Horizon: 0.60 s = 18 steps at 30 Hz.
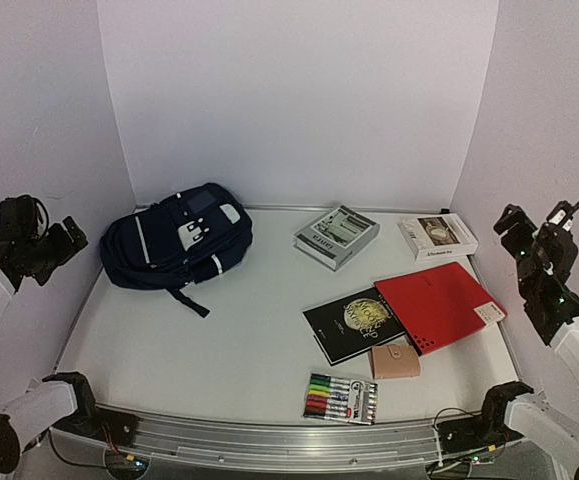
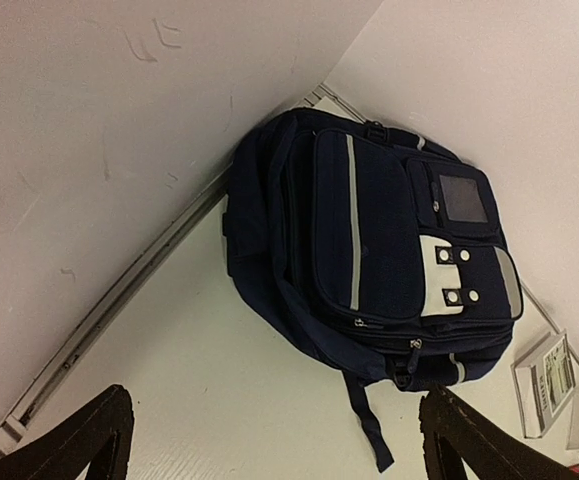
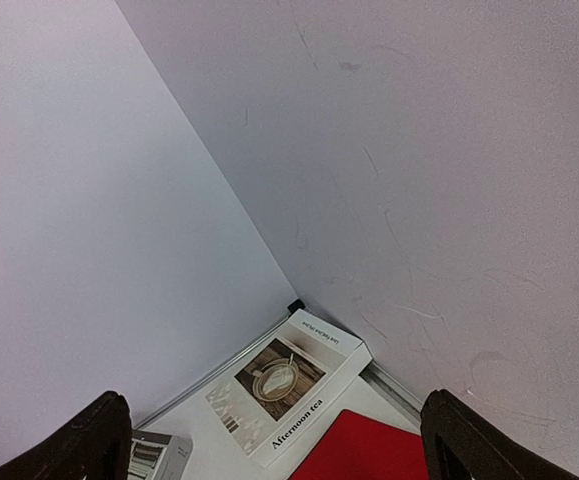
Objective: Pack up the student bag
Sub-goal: Move the student bag to the center of the board.
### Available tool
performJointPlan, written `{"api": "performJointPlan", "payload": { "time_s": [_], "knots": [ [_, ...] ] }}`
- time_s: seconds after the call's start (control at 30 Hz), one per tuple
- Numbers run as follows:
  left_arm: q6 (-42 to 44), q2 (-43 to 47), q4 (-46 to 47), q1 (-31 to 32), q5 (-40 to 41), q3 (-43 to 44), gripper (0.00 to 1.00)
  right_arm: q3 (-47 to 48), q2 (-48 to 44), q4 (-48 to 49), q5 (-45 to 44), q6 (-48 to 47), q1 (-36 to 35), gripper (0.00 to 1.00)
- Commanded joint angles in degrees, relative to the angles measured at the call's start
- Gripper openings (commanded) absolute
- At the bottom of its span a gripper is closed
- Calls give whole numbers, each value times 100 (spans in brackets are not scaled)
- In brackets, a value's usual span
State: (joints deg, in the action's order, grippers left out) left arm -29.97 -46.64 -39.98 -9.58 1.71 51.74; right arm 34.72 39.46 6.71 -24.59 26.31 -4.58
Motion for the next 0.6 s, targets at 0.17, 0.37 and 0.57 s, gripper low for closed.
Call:
{"api": "performJointPlan", "payload": {
  "time_s": [0.17,0.37,0.57],
  "knots": [
    [418,-586,1112,74,-2321,-152,96,123,-332,-125,1176,-130,-29,98],
    [776,-1256,1389,1905,-953,77,95,273,-62,-201,2335,-162,-32,98],
    [1806,-2673,1708,3395,-3,494,96,461,528,-371,3776,118,-31,98]
  ]
}}
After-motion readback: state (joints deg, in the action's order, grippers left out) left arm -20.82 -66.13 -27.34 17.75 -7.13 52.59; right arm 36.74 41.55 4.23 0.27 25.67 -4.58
